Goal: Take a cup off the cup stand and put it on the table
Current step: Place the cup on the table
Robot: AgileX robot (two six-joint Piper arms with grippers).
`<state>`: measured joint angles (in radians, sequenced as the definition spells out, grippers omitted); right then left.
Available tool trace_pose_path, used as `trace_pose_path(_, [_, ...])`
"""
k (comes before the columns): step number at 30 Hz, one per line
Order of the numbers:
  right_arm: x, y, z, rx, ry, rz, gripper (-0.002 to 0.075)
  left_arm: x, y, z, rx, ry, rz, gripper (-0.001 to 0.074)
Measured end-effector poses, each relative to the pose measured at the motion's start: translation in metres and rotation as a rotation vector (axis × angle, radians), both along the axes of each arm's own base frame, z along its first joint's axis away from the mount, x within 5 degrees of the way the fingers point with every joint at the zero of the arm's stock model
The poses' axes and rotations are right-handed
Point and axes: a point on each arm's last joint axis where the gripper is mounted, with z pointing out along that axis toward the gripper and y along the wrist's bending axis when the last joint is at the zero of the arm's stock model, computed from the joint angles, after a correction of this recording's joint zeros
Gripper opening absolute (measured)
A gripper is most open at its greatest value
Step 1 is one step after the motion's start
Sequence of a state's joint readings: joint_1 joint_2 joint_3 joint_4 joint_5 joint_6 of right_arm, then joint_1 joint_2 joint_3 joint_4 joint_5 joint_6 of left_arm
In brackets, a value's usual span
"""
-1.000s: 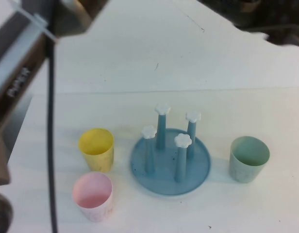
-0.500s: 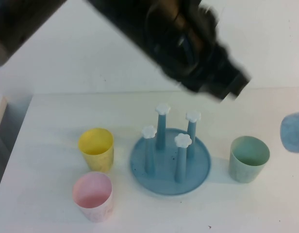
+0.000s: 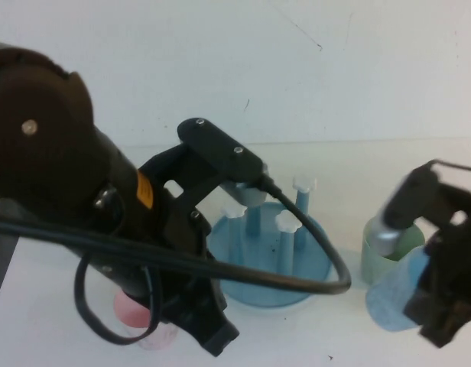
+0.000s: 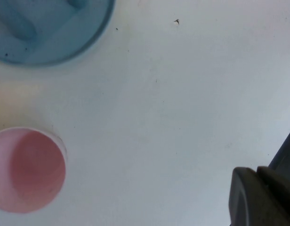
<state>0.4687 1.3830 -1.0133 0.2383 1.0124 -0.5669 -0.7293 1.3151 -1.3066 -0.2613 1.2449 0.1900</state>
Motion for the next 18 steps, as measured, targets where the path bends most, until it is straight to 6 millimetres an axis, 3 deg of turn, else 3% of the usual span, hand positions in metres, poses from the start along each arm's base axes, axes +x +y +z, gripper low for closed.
trace_pose_path(4, [0.012, 0.025, -0.028, -0.085, 0.012, 0.036, 0.0017, -0.005, 0.005, 0.002, -0.003, -0.011, -0.002, 0.0])
trace_pose_path(10, [0.034, 0.043, -0.061, -0.148, 0.057, 0.052, 0.0017, -0.011, 0.009, 0.008, -0.027, -0.023, -0.003, 0.0])
trace_pose_path(18, [0.046, 0.049, -0.069, -0.134, 0.011, 0.044, 0.0024, -0.02, 0.018, 0.022, -0.08, -0.077, 0.008, -0.0001])
